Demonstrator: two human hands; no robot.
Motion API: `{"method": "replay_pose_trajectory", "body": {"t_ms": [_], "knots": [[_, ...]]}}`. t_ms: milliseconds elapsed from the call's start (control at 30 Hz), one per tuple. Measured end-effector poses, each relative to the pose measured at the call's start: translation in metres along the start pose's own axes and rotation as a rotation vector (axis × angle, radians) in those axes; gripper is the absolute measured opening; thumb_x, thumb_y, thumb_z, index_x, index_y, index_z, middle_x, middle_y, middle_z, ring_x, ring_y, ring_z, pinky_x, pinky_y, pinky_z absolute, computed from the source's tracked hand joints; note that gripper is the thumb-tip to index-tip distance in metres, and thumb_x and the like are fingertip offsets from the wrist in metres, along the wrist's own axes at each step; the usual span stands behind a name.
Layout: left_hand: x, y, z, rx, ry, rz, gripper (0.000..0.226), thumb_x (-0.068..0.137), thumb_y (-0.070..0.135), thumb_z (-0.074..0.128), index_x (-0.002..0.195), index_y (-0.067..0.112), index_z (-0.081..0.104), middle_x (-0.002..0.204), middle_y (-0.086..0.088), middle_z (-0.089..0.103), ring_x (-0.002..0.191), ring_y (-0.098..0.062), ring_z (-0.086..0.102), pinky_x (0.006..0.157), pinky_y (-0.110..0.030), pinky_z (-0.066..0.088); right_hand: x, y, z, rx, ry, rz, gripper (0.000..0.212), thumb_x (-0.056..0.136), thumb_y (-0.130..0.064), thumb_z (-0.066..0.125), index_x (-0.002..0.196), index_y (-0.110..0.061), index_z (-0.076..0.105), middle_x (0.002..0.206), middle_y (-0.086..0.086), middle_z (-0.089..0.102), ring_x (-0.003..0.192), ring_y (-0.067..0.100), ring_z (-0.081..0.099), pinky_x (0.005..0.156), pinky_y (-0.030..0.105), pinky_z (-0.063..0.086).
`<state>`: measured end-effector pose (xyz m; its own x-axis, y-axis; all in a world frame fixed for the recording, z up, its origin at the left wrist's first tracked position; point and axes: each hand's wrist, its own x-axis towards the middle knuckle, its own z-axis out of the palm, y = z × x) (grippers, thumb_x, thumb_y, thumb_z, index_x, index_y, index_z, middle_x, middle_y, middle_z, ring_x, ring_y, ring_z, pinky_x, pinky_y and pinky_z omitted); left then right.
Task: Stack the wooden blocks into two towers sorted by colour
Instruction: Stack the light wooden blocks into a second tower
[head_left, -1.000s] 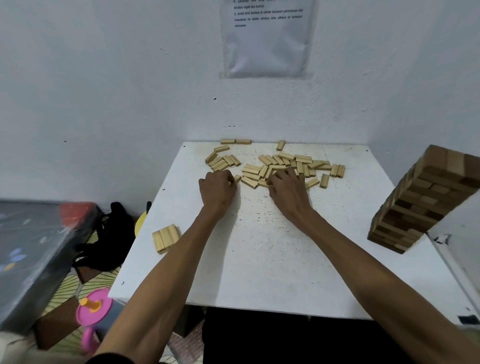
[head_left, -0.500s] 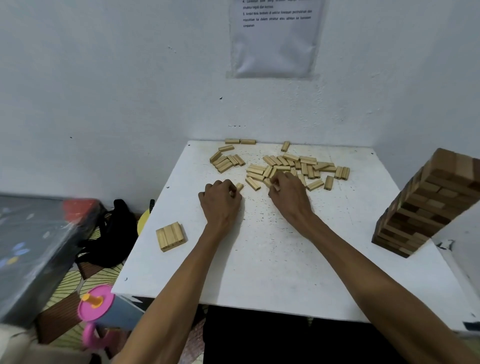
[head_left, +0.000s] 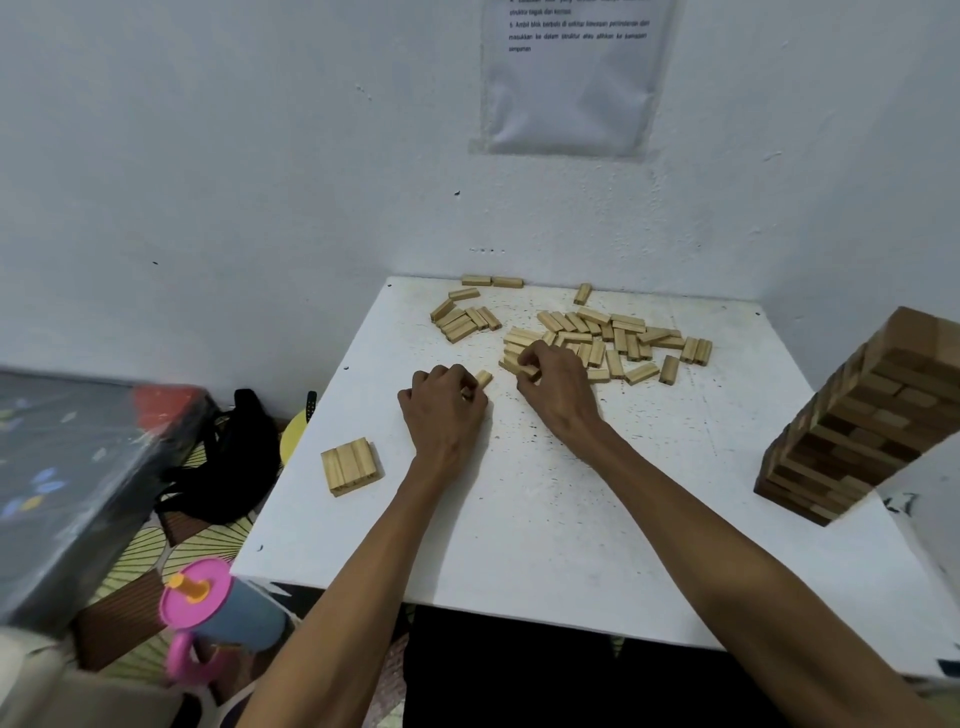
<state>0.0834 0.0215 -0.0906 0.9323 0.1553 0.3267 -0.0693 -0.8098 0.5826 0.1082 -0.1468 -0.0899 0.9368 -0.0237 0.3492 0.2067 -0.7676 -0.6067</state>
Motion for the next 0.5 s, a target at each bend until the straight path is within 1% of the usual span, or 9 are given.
{"method": "replay_pose_trajectory", "body": {"t_ms": [100,200,333,400,500], "knots": [[-0.009,0.002,-0.002,-0.052,0.002,-0.017,0.012,0.087,0.03,0.061,0.084,0.027,0.072,0.085,0.011,0.067,0.092,-0.017,0.053,0.081,-0.039,0.037,-0.01,-0.002,-0.01,0.037,0.014,0.019,0.017,0.088,-0.009,0.071,0.105,-0.011,0.069,0.097,0.003,0.07,0.089,0.021,0.064,0.077,0.044,0.057],[-0.023,0.003,-0.01,-0.086,0.011,-0.005,0.011,0.088,0.031,0.062,0.083,0.028,0.071,0.084,0.013,0.065,0.091,-0.013,0.051,0.081,-0.037,0.036,-0.033,-0.008,-0.025,0.051,0.017,0.014,0.02,0.086,-0.011,0.072,0.106,-0.014,0.07,0.095,-0.001,0.07,0.086,0.018,0.063,0.073,0.04,0.056],[-0.05,-0.001,-0.027,-0.093,-0.004,0.033,0.008,0.09,0.03,0.067,0.084,0.027,0.071,0.085,0.013,0.066,0.092,-0.012,0.05,0.079,-0.033,0.028,-0.079,-0.012,-0.04,0.067,-0.025,0.009,0.032,0.086,-0.012,0.073,0.117,-0.016,0.07,0.102,-0.002,0.071,0.092,0.016,0.06,0.079,0.033,0.051],[-0.066,-0.003,-0.033,-0.077,-0.022,0.044,0.007,0.09,0.031,0.068,0.084,0.028,0.072,0.087,0.014,0.068,0.094,-0.013,0.052,0.079,-0.034,0.03,-0.101,-0.01,-0.045,0.081,-0.06,-0.008,0.032,0.087,-0.013,0.074,0.118,-0.018,0.071,0.104,-0.003,0.071,0.094,0.016,0.059,0.082,0.032,0.05],[-0.089,-0.01,-0.04,-0.037,-0.038,0.065,0.006,0.088,0.031,0.07,0.082,0.029,0.072,0.088,0.015,0.069,0.094,-0.014,0.055,0.078,-0.037,0.036,-0.125,-0.01,-0.048,0.085,-0.089,-0.034,0.028,0.087,-0.013,0.076,0.115,-0.018,0.074,0.103,-0.006,0.071,0.098,0.016,0.059,0.085,0.03,0.048]]}}
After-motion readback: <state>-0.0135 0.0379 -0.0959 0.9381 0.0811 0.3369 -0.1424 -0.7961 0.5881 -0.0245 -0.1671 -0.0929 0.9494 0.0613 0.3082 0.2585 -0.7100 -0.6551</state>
